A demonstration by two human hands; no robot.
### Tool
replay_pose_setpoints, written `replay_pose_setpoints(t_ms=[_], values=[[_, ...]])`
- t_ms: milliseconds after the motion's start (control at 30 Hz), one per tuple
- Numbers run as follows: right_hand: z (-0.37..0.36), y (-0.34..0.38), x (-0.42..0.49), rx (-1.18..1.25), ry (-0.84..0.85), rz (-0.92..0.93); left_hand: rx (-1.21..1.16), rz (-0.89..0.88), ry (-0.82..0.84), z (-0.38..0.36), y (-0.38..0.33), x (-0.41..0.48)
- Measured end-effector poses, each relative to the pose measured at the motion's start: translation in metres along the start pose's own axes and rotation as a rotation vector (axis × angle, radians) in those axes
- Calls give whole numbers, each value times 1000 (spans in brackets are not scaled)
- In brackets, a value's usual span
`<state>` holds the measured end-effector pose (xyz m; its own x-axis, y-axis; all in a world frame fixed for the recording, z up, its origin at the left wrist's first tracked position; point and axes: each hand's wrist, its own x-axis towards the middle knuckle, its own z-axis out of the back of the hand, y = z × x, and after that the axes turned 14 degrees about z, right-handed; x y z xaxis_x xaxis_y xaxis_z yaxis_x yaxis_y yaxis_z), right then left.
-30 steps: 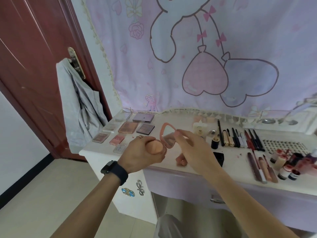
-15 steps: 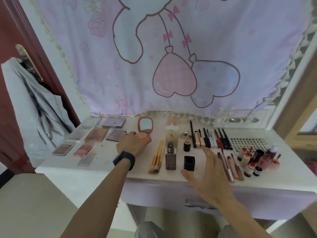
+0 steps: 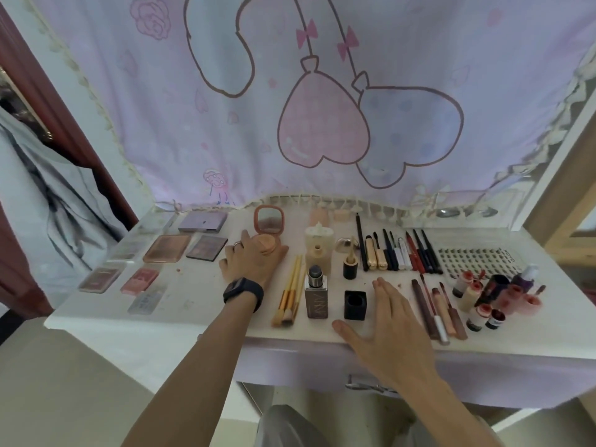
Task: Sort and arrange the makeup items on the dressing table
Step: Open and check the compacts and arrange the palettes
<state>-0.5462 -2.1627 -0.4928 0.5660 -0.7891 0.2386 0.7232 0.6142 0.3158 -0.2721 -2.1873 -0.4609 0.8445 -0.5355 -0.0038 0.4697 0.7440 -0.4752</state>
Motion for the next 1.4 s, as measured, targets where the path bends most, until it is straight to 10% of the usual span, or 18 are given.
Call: replay_pose_setpoints(t_ms=[1400], values=[[2, 5, -3, -111, 47, 22, 98, -114, -154, -1, 8, 39]])
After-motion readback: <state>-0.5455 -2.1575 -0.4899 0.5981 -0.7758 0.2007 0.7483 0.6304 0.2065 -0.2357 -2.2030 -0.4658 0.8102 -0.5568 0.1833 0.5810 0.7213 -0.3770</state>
